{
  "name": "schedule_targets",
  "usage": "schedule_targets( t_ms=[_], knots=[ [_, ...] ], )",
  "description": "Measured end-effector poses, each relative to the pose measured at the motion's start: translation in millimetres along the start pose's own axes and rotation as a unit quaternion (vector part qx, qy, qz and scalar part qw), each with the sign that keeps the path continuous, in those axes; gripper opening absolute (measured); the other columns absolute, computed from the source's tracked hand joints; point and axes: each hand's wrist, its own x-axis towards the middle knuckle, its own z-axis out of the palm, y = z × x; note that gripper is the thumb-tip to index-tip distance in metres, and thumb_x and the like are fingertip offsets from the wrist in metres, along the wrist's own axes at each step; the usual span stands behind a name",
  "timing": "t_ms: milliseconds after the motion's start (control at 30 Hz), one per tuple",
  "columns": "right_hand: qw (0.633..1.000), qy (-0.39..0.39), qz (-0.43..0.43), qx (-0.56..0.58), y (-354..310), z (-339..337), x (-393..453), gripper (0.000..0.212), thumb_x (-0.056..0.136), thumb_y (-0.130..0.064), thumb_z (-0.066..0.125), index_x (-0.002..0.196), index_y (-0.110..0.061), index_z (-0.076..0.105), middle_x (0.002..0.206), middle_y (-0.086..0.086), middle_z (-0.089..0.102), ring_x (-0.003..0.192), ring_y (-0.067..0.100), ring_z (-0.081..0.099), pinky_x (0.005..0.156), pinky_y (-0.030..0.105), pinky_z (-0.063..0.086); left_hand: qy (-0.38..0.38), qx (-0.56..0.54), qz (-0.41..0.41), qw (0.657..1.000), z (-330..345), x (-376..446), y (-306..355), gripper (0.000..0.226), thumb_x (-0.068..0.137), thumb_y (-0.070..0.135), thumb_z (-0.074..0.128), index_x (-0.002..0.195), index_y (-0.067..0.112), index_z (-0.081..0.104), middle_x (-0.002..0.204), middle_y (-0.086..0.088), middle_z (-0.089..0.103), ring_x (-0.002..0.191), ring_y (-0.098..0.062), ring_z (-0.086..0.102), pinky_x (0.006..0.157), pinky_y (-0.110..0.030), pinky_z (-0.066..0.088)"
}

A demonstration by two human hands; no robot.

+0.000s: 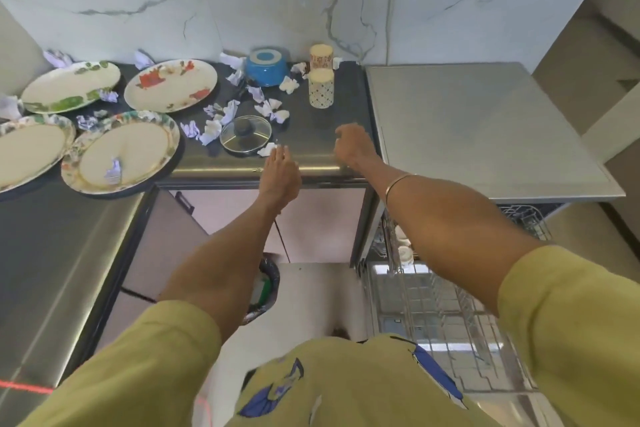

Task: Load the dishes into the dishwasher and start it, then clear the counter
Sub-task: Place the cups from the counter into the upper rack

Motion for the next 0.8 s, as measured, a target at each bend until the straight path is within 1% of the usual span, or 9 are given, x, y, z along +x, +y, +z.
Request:
schedule_targets(
  t_ms=[100, 200, 333, 433, 500, 600, 700, 733, 800],
  knots=[
    [1.000, 0.009, 0.018, 0.009, 0, -12, 40, 0.032, 0.085, -0.006, 0.055, 0.114, -0.006, 0.068, 0.114, 0.013, 0.070, 0.108, 0.032, 0.065, 0.094, 0.040, 0.054, 0.006, 0.007, 0.009, 1.000, -6, 42, 7, 0.054, 0.099, 0.015, 0.038, 0.147, -0.007, 0.028, 0.154, -0.026, 0.030, 0.146, -0.038, 0.025, 0.120, -0.047, 0.025],
    [0.999, -0.005, 0.031, 0.011, -1, -13, 74, 0.040, 0.084, -0.007, 0.058, 0.123, -0.010, 0.066, 0.121, 0.010, 0.068, 0.113, 0.029, 0.063, 0.096, 0.035, 0.051, 0.017, 0.007, 0.018, 1.000, -5, 84, 8, 0.051, 0.098, 0.014, 0.039, 0.144, -0.007, 0.033, 0.149, -0.025, 0.037, 0.142, -0.037, 0.031, 0.118, -0.046, 0.028],
    [0.999, -0.001, 0.033, 0.029, -4, -8, 112, 0.042, 0.085, -0.012, 0.060, 0.127, -0.012, 0.064, 0.122, 0.008, 0.068, 0.113, 0.027, 0.064, 0.094, 0.035, 0.051, 0.012, -0.006, 0.024, 1.000, -3, 139, 3, 0.045, 0.097, 0.013, 0.040, 0.137, -0.006, 0.039, 0.141, -0.025, 0.044, 0.134, -0.037, 0.039, 0.114, -0.046, 0.033],
    [0.999, 0.002, 0.033, 0.043, -10, -5, 147, 0.044, 0.085, -0.017, 0.062, 0.129, -0.011, 0.059, 0.118, 0.009, 0.068, 0.110, 0.029, 0.064, 0.091, 0.037, 0.052, 0.000, -0.030, 0.016, 0.999, -10, 189, -2, 0.047, 0.100, 0.016, 0.037, 0.141, -0.006, 0.036, 0.146, -0.026, 0.040, 0.138, -0.037, 0.036, 0.116, -0.046, 0.031],
    [0.998, -0.004, 0.035, 0.050, -13, -2, 171, 0.046, 0.084, -0.021, 0.065, 0.127, -0.010, 0.055, 0.118, 0.010, 0.066, 0.109, 0.029, 0.063, 0.085, 0.037, 0.052, 0.000, -0.046, 0.011, 0.999, -17, 220, -6, 0.048, 0.102, 0.019, 0.037, 0.144, -0.005, 0.034, 0.149, -0.024, 0.038, 0.141, -0.035, 0.033, 0.118, -0.046, 0.029],
    [0.996, 0.002, 0.044, 0.082, -20, 6, 207, 0.054, 0.077, -0.029, 0.069, 0.126, -0.012, 0.053, 0.117, 0.009, 0.065, 0.107, 0.027, 0.063, 0.085, 0.042, 0.055, -0.011, -0.053, 0.020, 0.998, -32, 261, -12, 0.046, 0.104, 0.019, 0.038, 0.143, -0.005, 0.036, 0.151, -0.023, 0.036, 0.142, -0.036, 0.033, 0.116, -0.047, 0.032],
    [0.992, 0.006, 0.065, 0.104, -15, 18, 243, 0.076, 0.062, -0.045, 0.069, 0.130, -0.019, 0.048, 0.119, 0.008, 0.061, 0.107, 0.026, 0.061, 0.086, 0.048, 0.056, -0.050, -0.041, 0.035, 0.997, -38, 298, -17, 0.050, 0.106, 0.020, 0.034, 0.148, -0.006, 0.028, 0.156, -0.025, 0.027, 0.146, -0.037, 0.025, 0.119, -0.046, 0.026],
    [0.992, 0.000, 0.074, 0.106, -14, 21, 253, 0.081, 0.058, -0.048, 0.069, 0.131, -0.021, 0.046, 0.120, 0.008, 0.059, 0.108, 0.025, 0.060, 0.088, 0.047, 0.055, -0.056, -0.049, 0.031, 0.997, -38, 311, -20, 0.052, 0.105, 0.021, 0.034, 0.149, -0.005, 0.026, 0.156, -0.024, 0.027, 0.145, -0.037, 0.026, 0.119, -0.045, 0.026],
    [0.990, -0.031, 0.086, 0.109, -15, 30, 269, 0.085, 0.058, -0.047, 0.075, 0.133, -0.024, 0.043, 0.121, 0.008, 0.055, 0.108, 0.023, 0.056, 0.093, 0.044, 0.052, -0.058, -0.070, 0.018, 0.996, -37, 334, -24, 0.051, 0.104, 0.021, 0.037, 0.148, -0.003, 0.028, 0.153, -0.022, 0.034, 0.140, -0.037, 0.035, 0.113, -0.046, 0.033]
  ],
)
